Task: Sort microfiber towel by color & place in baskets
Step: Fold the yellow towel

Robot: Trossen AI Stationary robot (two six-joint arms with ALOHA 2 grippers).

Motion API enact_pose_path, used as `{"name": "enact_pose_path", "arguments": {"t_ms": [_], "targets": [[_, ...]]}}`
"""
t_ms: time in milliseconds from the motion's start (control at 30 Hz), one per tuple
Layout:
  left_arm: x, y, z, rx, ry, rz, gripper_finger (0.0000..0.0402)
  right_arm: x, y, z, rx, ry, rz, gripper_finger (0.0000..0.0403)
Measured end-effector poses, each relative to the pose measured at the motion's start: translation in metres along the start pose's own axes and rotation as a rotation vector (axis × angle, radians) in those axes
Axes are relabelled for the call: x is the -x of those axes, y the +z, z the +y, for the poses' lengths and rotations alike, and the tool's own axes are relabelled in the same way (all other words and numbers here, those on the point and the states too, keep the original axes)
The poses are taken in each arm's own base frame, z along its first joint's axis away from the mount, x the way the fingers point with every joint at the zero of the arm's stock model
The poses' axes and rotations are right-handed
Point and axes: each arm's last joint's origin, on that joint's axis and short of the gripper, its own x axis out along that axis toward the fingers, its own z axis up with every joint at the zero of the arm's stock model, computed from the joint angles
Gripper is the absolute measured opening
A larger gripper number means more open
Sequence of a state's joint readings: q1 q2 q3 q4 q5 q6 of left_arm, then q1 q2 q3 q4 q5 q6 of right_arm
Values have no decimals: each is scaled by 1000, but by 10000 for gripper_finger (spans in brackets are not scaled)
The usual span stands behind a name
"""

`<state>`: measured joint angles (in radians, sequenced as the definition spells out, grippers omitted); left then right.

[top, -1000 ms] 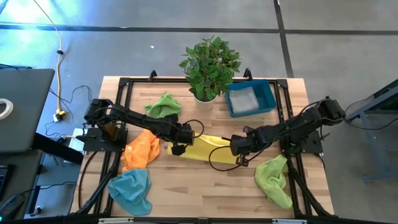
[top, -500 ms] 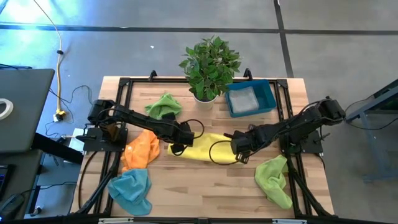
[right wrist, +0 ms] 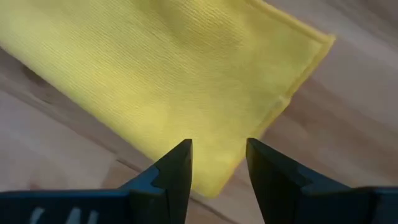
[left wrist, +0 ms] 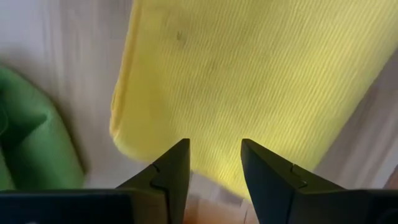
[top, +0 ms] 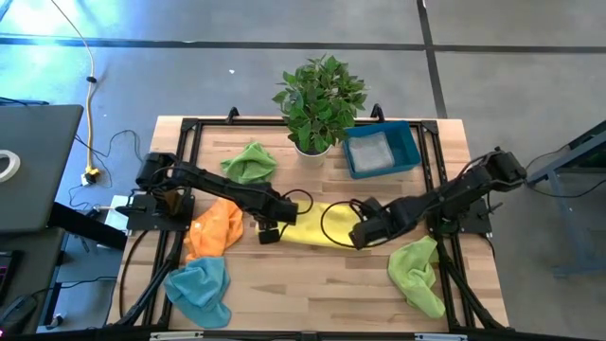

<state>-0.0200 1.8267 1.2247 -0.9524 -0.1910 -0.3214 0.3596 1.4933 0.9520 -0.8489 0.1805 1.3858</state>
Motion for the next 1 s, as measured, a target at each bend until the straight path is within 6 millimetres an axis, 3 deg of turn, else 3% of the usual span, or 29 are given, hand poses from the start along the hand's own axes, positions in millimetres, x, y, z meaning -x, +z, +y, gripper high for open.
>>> {"name": "enact_pose_path", "arguments": {"t_ms": [300,633,867,1000], "targets": [[-20,4,-6,-9,7,42,131,-16,-23,12,-71,-13,12,142],[-34,3,-19,7,-56,109,131,-40,-29,13,-26,-121,12,142],[-30,-5,-42,43,-167,141,131,-36,-21,-3,46,-277,-4,142],[-27,-5,-48,34,-148,126,131,-28,-16,-6,52,-262,-4,142]]}}
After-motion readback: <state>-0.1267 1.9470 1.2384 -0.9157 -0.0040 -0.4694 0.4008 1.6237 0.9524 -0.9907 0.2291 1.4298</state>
